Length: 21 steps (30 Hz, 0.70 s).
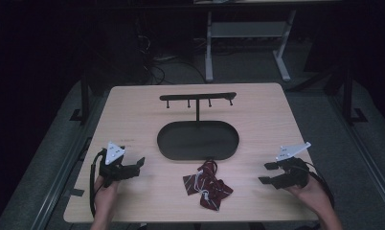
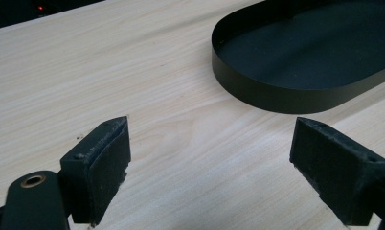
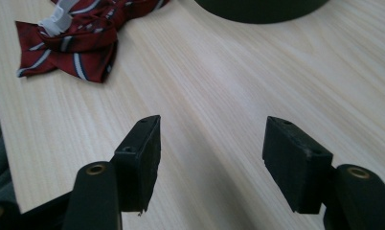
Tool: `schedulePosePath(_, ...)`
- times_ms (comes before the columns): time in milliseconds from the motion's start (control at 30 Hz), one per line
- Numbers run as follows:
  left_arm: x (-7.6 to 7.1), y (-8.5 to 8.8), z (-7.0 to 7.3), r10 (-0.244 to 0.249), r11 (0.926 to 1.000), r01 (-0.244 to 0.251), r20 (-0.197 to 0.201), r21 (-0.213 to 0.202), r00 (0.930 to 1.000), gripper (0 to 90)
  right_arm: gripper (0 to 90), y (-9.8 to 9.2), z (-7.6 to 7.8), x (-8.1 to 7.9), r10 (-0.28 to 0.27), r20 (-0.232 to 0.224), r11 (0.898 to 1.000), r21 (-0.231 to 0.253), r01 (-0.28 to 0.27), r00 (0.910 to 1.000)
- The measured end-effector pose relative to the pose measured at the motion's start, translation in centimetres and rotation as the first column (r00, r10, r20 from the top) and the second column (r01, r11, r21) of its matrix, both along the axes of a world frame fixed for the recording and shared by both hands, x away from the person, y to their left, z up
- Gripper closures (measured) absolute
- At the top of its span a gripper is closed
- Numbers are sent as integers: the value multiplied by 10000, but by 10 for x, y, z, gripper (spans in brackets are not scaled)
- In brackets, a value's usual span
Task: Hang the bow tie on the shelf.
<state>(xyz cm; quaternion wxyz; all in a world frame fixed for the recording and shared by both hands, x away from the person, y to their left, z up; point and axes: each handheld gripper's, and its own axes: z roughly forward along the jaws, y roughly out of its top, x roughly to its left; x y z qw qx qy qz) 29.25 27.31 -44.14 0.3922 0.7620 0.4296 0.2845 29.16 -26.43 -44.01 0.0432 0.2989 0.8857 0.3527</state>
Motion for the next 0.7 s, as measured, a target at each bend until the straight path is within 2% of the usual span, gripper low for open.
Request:
schedulePosePath(133,0,0,-2,1,10000,-2,-112,-45,9999,135,376,4,2,-1,41,-54,10000,-28,-41,10000)
schedulePosePath(267,0,2,-1,11,10000,-12,-42,-57,10000,135,367,10,5,-3,166,-37,9998,-128,-167,9999)
schedulePosePath(433,-2,3,-2,50,10000,-50,-72,-61,10000,135,365,24,14,-6,520,52,9982,-293,-518,9986)
schedulePosePath(700,-2,4,-1,109,9999,-109,27,-106,9999,136,353,47,27,-9,1149,209,9931,-270,-1143,9932)
